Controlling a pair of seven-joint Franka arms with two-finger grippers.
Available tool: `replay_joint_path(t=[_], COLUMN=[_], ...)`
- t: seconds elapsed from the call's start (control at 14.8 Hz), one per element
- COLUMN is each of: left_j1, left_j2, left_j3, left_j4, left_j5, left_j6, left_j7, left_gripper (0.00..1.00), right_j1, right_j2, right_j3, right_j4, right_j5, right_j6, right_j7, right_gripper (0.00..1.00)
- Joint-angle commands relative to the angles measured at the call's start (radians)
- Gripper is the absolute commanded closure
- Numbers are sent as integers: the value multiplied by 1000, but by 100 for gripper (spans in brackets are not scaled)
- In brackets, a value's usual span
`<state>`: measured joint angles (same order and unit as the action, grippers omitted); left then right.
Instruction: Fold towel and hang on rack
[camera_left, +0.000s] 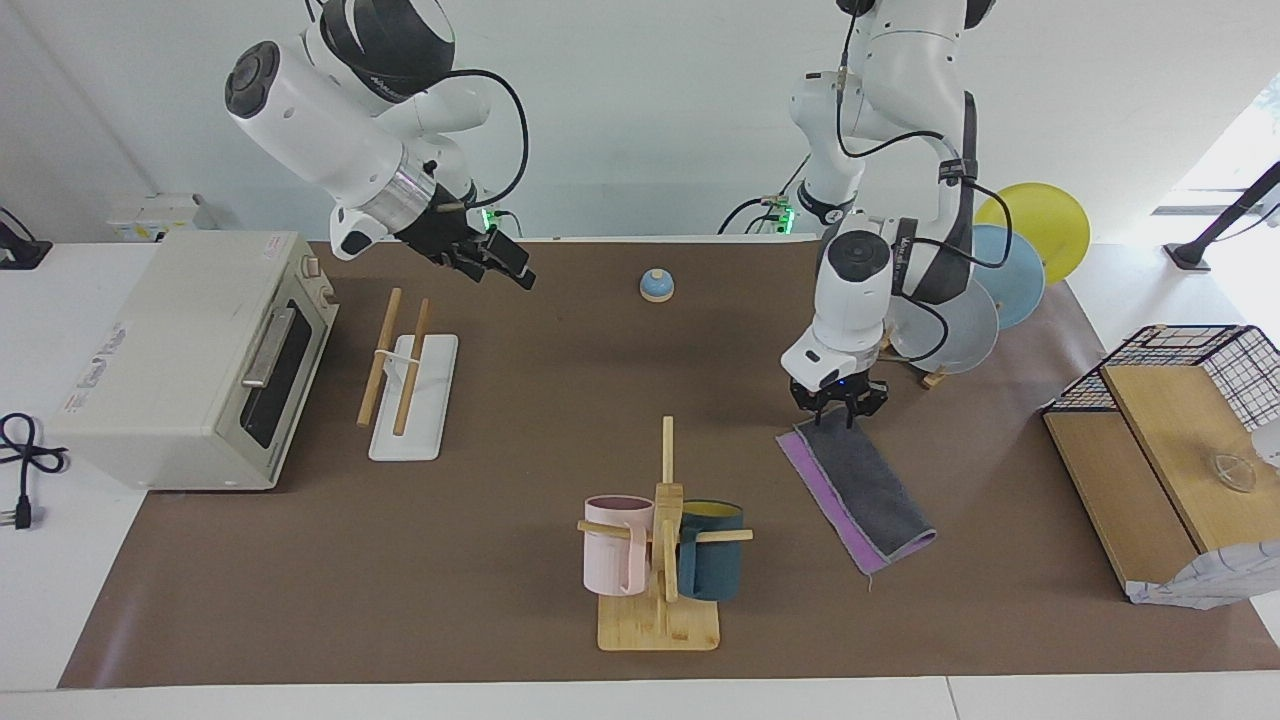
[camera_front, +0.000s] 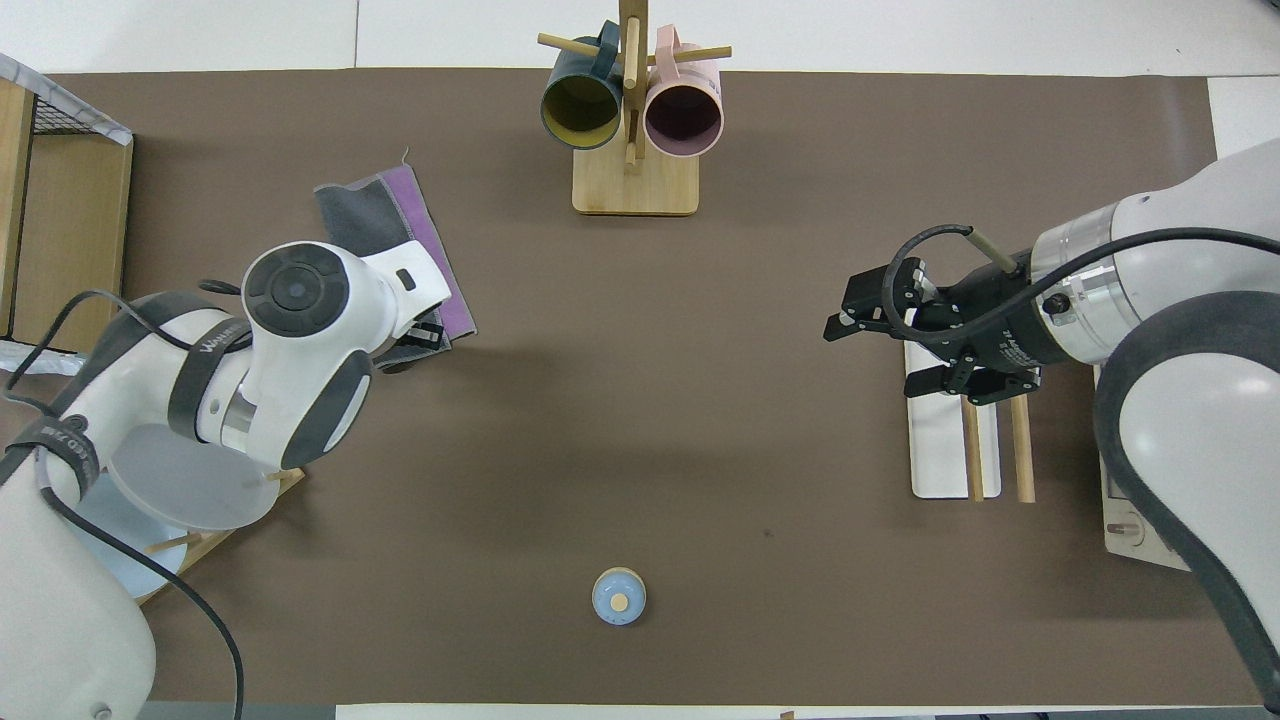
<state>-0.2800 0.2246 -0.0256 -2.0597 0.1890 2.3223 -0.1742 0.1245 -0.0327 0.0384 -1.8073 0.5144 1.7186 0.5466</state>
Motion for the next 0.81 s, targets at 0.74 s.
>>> replay_joint_path(t=[0.74], left_j1=[187], left_j2=[99], left_j3=[-8], left_j4=[36], left_j5=[-488], left_j6=[140], left_j7=[297], left_gripper=[0], right_j1=[30], right_j2=[-18], right_j3=[3], right_j4=[-29], right_j5=[96], right_j6=[84], right_j7=[154], right_gripper=[0])
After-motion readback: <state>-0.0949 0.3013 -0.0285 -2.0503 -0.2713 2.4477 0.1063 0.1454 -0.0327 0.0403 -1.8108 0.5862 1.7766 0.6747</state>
